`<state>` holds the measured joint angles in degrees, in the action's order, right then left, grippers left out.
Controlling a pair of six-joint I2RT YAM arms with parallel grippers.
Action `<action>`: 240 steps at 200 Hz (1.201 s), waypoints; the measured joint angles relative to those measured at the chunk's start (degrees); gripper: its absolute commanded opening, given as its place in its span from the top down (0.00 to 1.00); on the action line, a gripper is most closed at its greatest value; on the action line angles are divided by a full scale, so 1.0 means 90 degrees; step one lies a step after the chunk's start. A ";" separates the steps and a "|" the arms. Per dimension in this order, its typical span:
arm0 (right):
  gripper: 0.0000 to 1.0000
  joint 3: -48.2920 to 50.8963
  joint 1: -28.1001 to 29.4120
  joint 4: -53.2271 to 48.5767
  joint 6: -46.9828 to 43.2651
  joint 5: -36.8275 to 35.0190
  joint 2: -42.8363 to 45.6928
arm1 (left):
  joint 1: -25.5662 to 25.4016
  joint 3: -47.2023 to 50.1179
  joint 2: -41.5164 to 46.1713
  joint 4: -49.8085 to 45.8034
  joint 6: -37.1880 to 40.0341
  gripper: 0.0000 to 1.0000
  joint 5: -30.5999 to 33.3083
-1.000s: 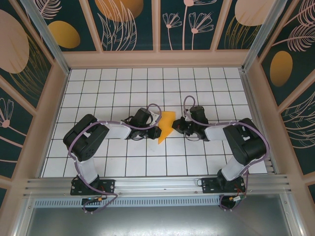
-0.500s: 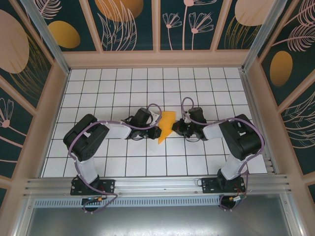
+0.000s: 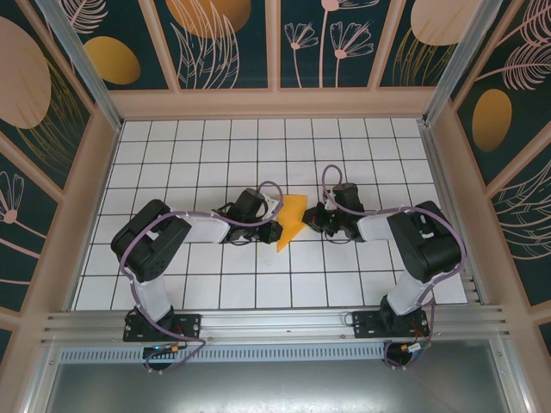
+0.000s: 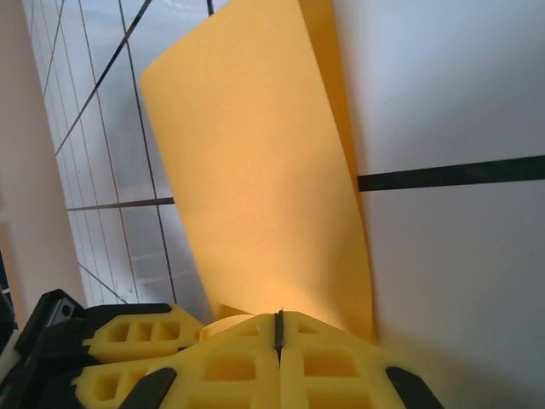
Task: Fold a paper plane with a square sheet of paper (pick it up from the middle)
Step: Third fold the triangle at the center of the table.
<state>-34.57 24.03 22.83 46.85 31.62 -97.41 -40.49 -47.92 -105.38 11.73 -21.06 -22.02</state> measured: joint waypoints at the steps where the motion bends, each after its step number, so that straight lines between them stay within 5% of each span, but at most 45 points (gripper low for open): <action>1: 1.00 0.0002 0.0000 0.0005 0.0000 -0.0002 -0.0005 | 0.0000 0.0000 0.0000 0.0000 0.0000 0.88 -0.0002; 203: 1.00 -0.0544 0.0605 -0.0508 -0.0119 -0.0219 -0.0364 | 0.0000 -0.0073 -0.0017 -0.0112 0.0002 0.85 -0.0002; 240: 1.00 -0.0532 0.0610 -0.0415 -0.0124 -0.0245 -0.0454 | -0.0002 -0.0124 -0.0012 -0.0170 -0.0005 0.72 -0.0070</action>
<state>-39.35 29.52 19.09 45.74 29.41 -101.49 -40.51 -49.04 -105.49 10.20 -21.10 -22.65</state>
